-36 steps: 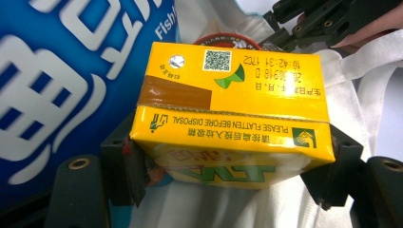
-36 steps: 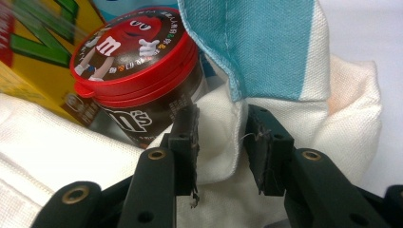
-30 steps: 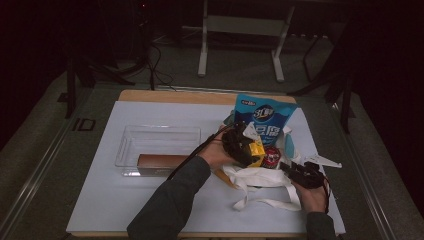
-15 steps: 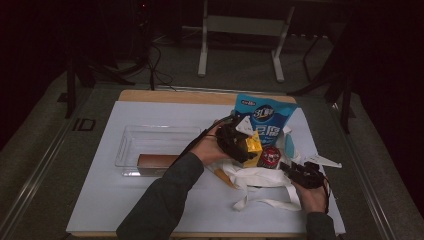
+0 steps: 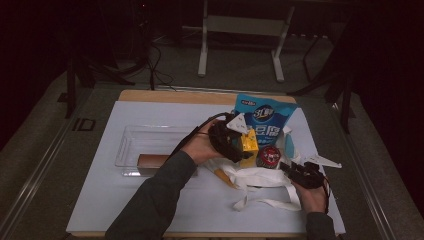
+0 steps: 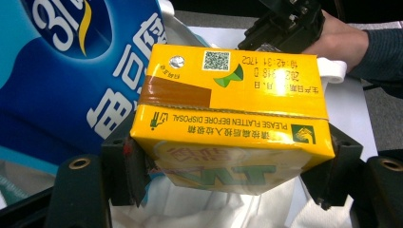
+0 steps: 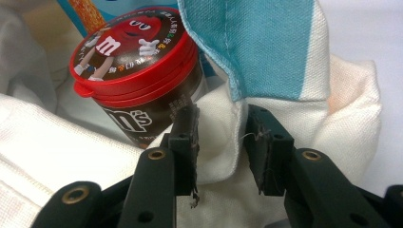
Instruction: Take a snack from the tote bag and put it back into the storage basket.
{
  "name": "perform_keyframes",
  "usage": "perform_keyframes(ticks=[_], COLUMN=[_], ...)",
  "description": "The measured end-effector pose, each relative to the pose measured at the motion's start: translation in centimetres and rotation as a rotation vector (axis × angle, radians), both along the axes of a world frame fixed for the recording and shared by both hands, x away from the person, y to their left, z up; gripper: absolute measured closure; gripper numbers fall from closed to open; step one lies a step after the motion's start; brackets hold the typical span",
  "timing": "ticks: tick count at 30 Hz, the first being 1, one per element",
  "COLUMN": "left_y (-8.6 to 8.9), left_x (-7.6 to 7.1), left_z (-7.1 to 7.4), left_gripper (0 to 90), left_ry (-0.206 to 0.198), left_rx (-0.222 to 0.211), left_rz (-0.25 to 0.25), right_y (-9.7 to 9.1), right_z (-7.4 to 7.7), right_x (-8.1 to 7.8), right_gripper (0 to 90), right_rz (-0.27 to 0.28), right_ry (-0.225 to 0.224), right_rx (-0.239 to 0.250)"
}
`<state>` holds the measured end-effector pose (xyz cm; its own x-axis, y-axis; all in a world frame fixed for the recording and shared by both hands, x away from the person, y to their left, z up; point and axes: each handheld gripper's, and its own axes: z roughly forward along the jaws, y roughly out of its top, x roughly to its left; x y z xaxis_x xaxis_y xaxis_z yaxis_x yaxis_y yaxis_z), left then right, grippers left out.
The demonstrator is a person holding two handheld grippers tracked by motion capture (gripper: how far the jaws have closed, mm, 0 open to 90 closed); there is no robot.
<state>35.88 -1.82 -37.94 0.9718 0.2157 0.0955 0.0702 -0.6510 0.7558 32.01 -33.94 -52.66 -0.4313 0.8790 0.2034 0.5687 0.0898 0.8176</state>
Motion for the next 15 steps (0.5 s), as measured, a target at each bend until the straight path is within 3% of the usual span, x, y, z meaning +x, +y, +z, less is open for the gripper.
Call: perform_keyframes(ticks=[4, 10, 15], left_y=[0.6, 2.0, 3.2], left_x=[-0.1, -0.3, -0.5], left_z=[0.4, 0.9, 1.5], left_gripper=[28.8, 28.7, 28.7], left_ry=[0.007, 0.008, 0.017], left_rx=[-0.01, 0.008, -0.01], left_rz=[-0.008, 0.0, 0.001], right_y=[0.0, 0.0, 0.0], right_z=[0.0, 0.0, 0.0], right_x=[0.0, 0.0, 0.0], right_gripper=[65.5, 65.5, 65.5], right_rz=[-0.001, 0.0, 0.0], right_ry=[0.001, 0.001, 0.001], right_rx=[0.002, 0.002, 0.001])
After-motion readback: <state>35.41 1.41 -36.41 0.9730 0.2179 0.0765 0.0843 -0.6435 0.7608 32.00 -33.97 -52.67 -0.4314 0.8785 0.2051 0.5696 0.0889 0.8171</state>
